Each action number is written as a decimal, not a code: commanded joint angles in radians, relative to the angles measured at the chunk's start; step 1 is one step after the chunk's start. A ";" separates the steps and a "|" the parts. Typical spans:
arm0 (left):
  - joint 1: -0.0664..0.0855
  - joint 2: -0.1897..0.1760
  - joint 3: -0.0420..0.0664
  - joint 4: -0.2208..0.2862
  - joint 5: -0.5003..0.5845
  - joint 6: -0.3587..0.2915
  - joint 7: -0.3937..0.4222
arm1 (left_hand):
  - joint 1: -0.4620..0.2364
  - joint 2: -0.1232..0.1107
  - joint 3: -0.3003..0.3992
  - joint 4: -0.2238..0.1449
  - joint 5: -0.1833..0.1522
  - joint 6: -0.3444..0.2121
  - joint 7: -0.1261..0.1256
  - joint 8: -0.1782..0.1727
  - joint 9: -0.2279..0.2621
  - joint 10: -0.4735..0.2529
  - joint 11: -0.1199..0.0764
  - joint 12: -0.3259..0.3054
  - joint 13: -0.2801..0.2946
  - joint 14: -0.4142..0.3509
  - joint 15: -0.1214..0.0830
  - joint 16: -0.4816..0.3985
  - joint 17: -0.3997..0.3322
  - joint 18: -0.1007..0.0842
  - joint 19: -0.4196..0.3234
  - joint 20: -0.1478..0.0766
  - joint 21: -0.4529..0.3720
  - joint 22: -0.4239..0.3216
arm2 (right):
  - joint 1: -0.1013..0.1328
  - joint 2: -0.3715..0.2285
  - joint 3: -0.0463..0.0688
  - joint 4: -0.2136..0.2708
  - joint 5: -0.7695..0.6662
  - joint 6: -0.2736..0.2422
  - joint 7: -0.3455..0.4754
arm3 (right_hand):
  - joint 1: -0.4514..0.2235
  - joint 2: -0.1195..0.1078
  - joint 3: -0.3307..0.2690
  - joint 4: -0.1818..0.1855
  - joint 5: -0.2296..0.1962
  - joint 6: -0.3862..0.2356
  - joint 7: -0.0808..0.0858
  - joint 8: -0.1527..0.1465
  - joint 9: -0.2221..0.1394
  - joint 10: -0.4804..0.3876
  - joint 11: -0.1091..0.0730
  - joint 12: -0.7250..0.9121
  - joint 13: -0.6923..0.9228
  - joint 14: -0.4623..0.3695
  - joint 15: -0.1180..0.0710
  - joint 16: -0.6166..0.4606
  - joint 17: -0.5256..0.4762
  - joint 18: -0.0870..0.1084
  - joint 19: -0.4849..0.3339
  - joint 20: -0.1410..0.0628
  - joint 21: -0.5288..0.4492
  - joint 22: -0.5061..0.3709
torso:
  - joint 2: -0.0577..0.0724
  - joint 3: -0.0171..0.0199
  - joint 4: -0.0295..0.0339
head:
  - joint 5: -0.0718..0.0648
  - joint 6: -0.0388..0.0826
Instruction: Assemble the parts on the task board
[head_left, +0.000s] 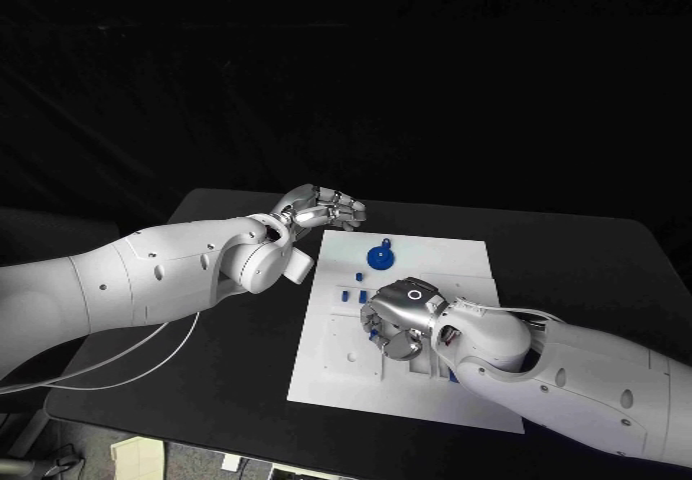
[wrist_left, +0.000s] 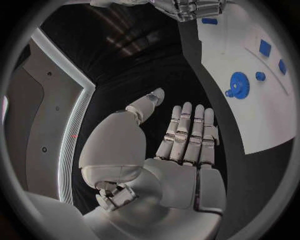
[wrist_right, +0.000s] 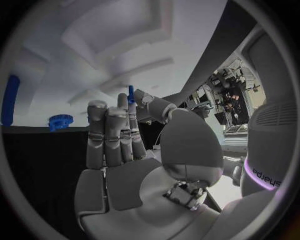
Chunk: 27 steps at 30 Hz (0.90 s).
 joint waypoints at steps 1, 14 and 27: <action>0.001 0.001 0.001 0.003 0.007 0.004 0.012 | 0.004 0.007 0.001 0.003 0.005 0.002 0.003 0.006 -0.002 0.007 0.003 0.002 -0.001 0.007 0.001 0.006 0.001 0.010 0.005 0.005 -0.003 0.001 | -0.002 0.002 -0.001 -0.002 -0.020 0.021 -0.006 | 0.007 0.001 0.000 -0.001 0.003 0.008 0.002 0.002 0.000 0.008 0.000 0.001 0.002 -0.025 -0.019 0.006 -0.001 0.046 0.007 -0.017 0.004 0.022 | 0.001 0.0005 0.0000 | 0.000 -0.001; 0.001 0.000 0.001 0.007 0.007 0.006 0.011 | 0.003 0.007 0.000 0.003 0.005 0.001 0.003 0.006 -0.002 0.007 0.003 0.002 -0.002 0.007 0.001 0.005 0.001 0.010 0.005 0.005 -0.004 0.002 | -0.002 0.019 -0.011 -0.016 -0.031 0.039 -0.014 | 0.007 0.001 0.000 -0.002 0.003 0.007 0.002 0.002 0.001 0.008 0.000 0.000 0.003 -0.025 -0.019 0.007 -0.002 0.046 0.006 -0.018 0.006 0.022 | -0.001 -0.0002 0.0000 | 0.000 -0.004; 0.001 -0.002 0.001 0.010 0.007 0.009 0.009 | 0.003 0.007 0.000 0.003 0.004 0.001 0.003 0.006 -0.002 0.007 0.003 0.002 -0.002 0.006 0.001 0.005 0.001 0.010 0.005 0.005 -0.004 0.002 | -0.002 0.029 -0.025 -0.027 -0.020 0.064 -0.015 | 0.003 0.001 -0.001 -0.002 0.004 0.006 0.003 0.001 0.003 0.005 0.001 -0.002 0.005 -0.027 -0.018 0.008 -0.005 0.046 0.003 -0.017 0.008 0.022 | -0.001 -0.0009 0.0000 | -0.003 -0.006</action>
